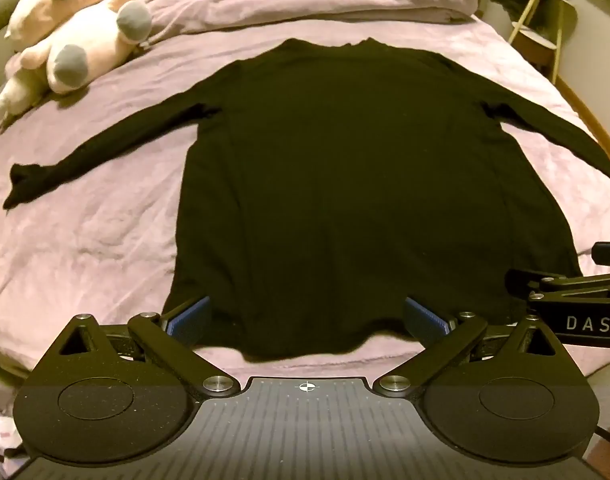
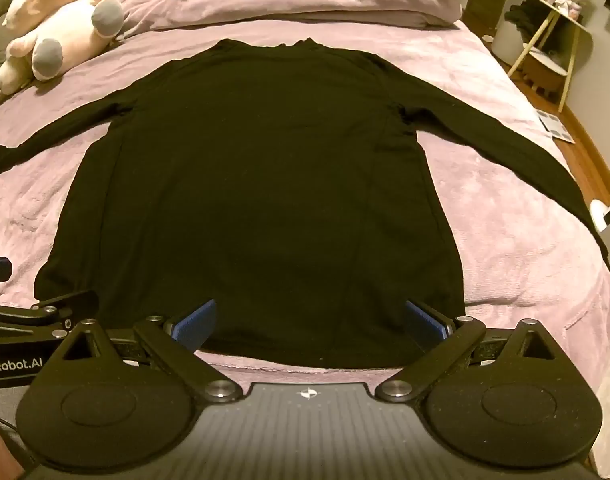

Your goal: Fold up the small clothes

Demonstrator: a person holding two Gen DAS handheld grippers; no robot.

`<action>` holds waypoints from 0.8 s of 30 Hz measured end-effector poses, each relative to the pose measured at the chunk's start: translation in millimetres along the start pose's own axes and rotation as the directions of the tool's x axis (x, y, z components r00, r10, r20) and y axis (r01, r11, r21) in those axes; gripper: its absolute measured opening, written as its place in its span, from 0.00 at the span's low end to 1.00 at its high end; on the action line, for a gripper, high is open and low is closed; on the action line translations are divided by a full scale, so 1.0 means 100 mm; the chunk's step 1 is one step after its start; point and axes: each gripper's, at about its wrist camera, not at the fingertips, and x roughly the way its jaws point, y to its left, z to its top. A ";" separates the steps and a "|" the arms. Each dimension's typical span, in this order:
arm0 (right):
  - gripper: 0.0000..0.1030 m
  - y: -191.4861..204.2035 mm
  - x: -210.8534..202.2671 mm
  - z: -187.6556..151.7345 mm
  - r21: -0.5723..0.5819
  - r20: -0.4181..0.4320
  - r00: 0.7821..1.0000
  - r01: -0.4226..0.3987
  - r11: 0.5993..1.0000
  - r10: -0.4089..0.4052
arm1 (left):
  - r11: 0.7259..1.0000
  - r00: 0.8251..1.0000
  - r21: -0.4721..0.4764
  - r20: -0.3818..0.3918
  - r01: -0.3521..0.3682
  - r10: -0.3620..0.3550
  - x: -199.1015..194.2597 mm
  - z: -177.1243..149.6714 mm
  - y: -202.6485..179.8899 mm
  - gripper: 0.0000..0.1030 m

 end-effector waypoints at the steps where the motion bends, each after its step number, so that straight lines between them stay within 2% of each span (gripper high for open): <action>1: 0.96 0.00 0.00 0.00 -0.001 0.001 1.000 0.000 1.000 0.000 | 1.000 1.000 -0.002 -0.001 -0.001 0.001 0.00 0.00 0.00 1.00; 24: 0.96 0.00 -0.02 0.00 0.000 0.003 1.000 0.002 1.000 -0.002 | 1.000 1.000 -0.012 -0.009 0.006 -0.006 -0.01 0.00 0.00 1.00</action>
